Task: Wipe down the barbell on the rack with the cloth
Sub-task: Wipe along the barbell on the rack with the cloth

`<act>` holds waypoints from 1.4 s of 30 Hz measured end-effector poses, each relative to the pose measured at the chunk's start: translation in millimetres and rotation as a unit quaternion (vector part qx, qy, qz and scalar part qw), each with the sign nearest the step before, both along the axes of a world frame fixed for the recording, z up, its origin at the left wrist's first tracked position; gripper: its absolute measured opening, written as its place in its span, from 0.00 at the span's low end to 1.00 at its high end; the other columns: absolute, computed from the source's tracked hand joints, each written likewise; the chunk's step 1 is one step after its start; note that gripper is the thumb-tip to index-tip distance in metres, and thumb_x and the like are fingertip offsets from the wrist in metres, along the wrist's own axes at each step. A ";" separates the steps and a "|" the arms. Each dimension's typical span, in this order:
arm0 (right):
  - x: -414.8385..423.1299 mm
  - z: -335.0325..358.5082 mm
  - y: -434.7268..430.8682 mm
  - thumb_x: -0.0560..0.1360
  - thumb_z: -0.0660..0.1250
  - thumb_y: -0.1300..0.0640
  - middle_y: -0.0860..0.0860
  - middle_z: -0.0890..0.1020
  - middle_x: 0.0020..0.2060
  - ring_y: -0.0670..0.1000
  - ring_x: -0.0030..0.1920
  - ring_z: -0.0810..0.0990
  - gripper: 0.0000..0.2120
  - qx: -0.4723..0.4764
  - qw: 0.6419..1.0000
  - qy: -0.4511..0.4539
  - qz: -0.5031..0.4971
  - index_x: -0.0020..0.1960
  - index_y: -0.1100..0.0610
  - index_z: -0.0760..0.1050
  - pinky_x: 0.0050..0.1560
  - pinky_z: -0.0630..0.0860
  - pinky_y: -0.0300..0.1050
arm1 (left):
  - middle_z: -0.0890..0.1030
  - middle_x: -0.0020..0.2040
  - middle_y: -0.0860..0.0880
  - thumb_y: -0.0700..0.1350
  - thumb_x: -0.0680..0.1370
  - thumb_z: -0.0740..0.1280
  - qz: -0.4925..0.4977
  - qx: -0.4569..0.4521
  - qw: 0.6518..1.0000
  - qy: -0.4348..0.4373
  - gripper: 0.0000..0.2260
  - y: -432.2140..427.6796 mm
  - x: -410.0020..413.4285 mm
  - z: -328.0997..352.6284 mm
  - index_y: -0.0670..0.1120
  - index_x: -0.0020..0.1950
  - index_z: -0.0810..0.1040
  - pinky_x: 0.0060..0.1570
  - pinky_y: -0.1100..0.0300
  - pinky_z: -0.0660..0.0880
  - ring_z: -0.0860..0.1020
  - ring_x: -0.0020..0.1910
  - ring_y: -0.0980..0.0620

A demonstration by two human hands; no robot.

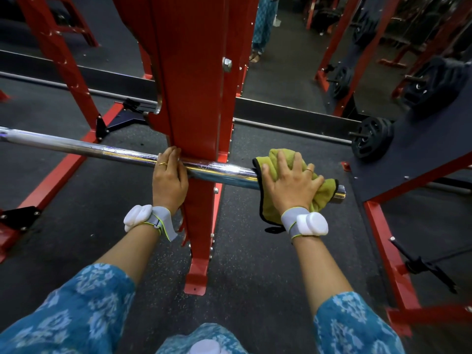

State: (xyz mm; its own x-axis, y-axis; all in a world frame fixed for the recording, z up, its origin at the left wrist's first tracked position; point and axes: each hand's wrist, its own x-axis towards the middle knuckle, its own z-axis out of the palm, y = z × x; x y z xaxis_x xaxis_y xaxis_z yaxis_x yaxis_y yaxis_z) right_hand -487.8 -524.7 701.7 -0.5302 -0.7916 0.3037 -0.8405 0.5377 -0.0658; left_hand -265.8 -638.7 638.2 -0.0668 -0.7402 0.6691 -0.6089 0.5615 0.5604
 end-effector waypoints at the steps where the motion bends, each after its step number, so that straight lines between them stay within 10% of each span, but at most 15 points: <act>1: -5.3 -0.1 3.5 0.75 0.49 0.35 0.56 0.67 0.69 0.67 0.64 0.67 0.29 -0.007 1.000 0.003 -0.016 0.70 0.46 0.67 0.61 0.59 0.68 | 0.76 0.59 0.37 0.40 0.79 0.56 0.001 0.000 1.000 -0.001 0.15 0.1 0.1 -0.1 0.35 0.61 0.75 0.62 0.44 0.69 0.74 0.58 0.38; 8: -0.4 4.3 9.7 0.78 0.48 0.35 0.55 0.58 0.73 0.67 0.67 0.61 0.28 0.027 0.997 -0.034 -0.065 0.76 0.43 0.55 0.62 0.58 0.68 | 0.76 0.59 0.37 0.40 0.79 0.56 0.001 0.003 1.000 0.001 0.15 -0.9 0.2 -0.7 0.34 0.60 0.75 0.60 0.42 0.70 0.75 0.57 0.37; 15: 13.0 -2.8 10.1 0.73 0.49 0.34 0.57 0.69 0.66 0.66 0.56 0.71 0.30 0.002 1.000 0.003 -0.001 0.70 0.43 0.67 0.50 0.67 0.61 | 0.76 0.59 0.37 0.39 0.79 0.57 0.002 0.002 1.000 -0.005 0.15 0.1 -0.1 -0.3 0.34 0.60 0.75 0.59 0.40 0.71 0.75 0.57 0.37; 22: -18.6 7.7 18.6 0.76 0.51 0.33 0.55 0.58 0.73 0.66 0.66 0.61 0.29 0.010 0.995 -0.048 -0.092 0.74 0.41 0.59 0.62 0.60 0.63 | 0.76 0.59 0.38 0.40 0.79 0.56 -0.004 0.009 1.000 -0.009 0.15 1.6 1.8 1.2 0.35 0.61 0.75 0.59 0.41 0.71 0.75 0.57 0.38; 30: 44.6 13.2 -14.4 0.76 0.49 0.33 0.55 0.56 0.74 0.65 0.68 0.59 0.30 0.069 0.996 -0.018 0.046 0.75 0.41 0.53 0.63 0.58 0.63 | 0.76 0.59 0.37 0.41 0.79 0.56 0.009 0.013 1.000 -0.007 0.16 2.1 -0.5 1.0 0.34 0.61 0.75 0.61 0.42 0.70 0.75 0.58 0.37; 37: 35.1 -1.1 -4.6 0.69 0.54 0.38 0.58 0.76 0.59 0.63 0.45 0.76 0.27 -0.009 0.985 0.075 0.156 0.66 0.44 0.73 0.40 0.72 0.53 | 0.77 0.59 0.37 0.40 0.79 0.56 0.010 -0.005 1.000 -0.009 0.16 1.2 -0.6 0.0 0.34 0.60 0.75 0.62 0.43 0.69 0.74 0.57 0.39; 42: 37.3 10.1 -8.7 0.75 0.56 0.39 0.56 0.66 0.68 0.64 0.58 0.69 0.26 0.009 0.996 -0.006 0.094 0.71 0.42 0.64 0.55 0.67 0.61 | 0.77 0.59 0.37 0.41 0.79 0.56 0.006 0.007 1.000 -0.014 0.16 1.8 1.9 1.4 0.34 0.61 0.75 0.60 0.43 0.71 0.75 0.57 0.38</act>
